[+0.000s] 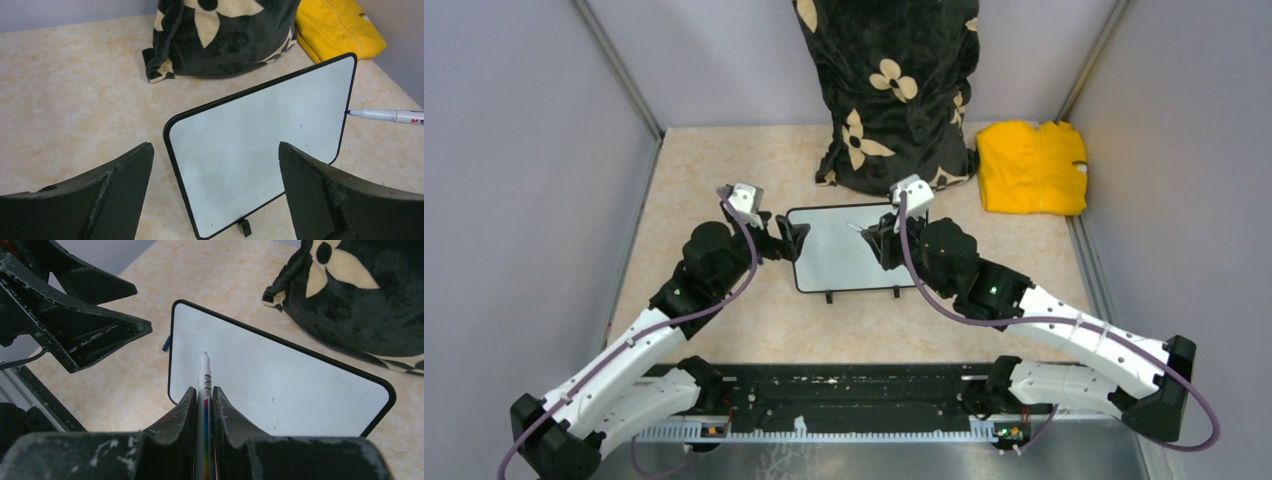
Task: Write a sentence on the whiteboard
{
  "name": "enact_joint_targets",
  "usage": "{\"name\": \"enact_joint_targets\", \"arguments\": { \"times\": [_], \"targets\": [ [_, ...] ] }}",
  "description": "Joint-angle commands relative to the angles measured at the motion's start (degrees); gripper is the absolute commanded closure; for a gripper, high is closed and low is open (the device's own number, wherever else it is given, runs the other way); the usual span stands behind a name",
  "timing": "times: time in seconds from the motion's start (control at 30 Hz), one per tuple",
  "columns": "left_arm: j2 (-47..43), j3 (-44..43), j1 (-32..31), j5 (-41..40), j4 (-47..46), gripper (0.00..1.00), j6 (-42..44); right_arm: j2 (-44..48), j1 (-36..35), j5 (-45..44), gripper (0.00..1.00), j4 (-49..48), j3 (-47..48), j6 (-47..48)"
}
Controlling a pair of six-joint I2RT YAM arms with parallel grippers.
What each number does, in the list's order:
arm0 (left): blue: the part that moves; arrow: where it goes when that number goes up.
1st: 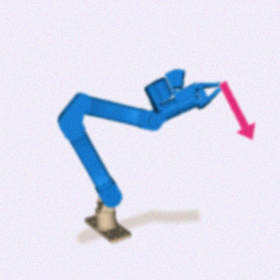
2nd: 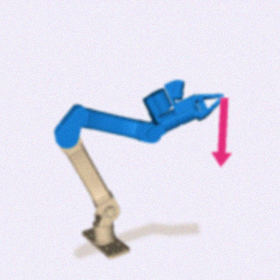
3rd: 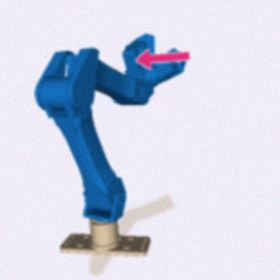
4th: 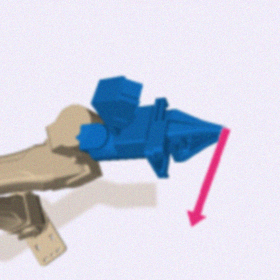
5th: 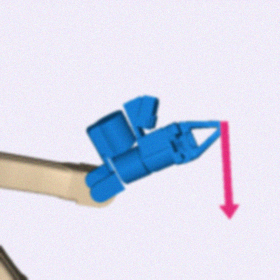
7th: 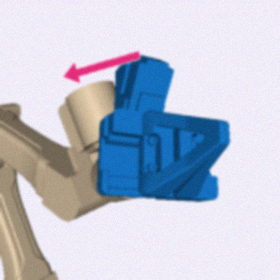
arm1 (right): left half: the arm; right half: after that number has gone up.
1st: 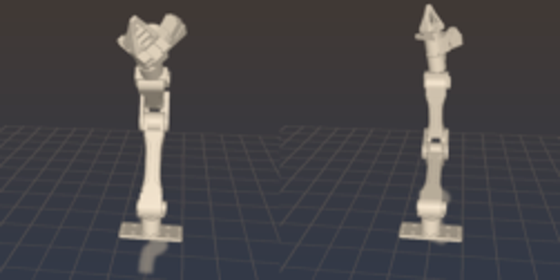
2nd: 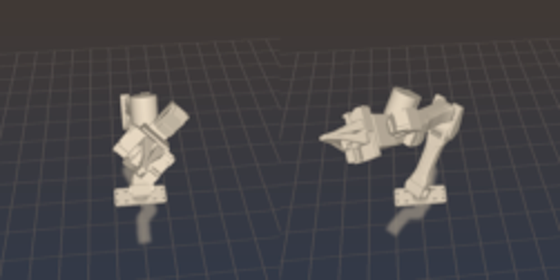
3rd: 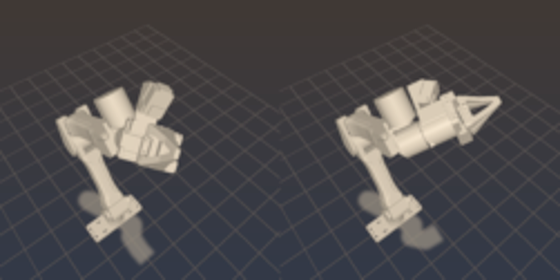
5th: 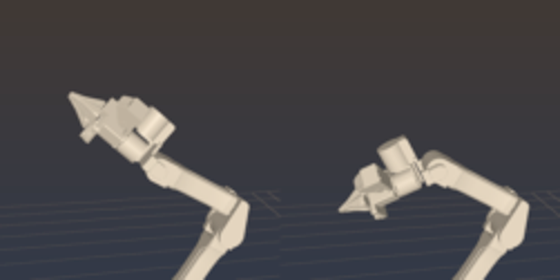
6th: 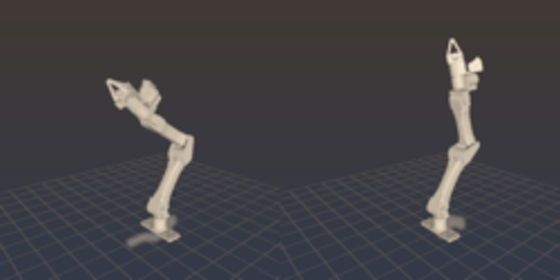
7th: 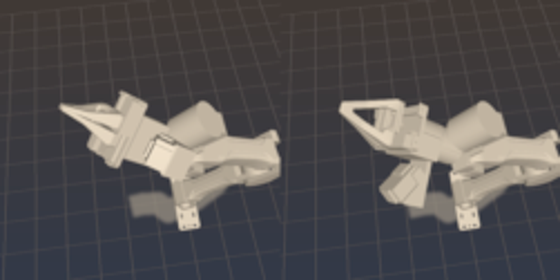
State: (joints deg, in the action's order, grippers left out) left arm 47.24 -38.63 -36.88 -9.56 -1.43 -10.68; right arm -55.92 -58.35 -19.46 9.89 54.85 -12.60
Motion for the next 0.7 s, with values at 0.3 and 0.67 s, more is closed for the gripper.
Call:
{"name": "enact_joint_targets", "arguments": {
  "times": [0.3, 0.67],
  "targets": [
    [1.7, 3.4, 20.6, 32.4, -4.0, 0.04, -11.3, 4.1, -0.3, 5.0, 1.00, -9.4, -4.9, -1.1],
    [11.1, 12.6, 26.1, 42.8, -24.7, 0.05, -23.5, 1.0, -0.4, 3.9, 1.00, -11.7, -6.6, -3.3]
  ]
}}
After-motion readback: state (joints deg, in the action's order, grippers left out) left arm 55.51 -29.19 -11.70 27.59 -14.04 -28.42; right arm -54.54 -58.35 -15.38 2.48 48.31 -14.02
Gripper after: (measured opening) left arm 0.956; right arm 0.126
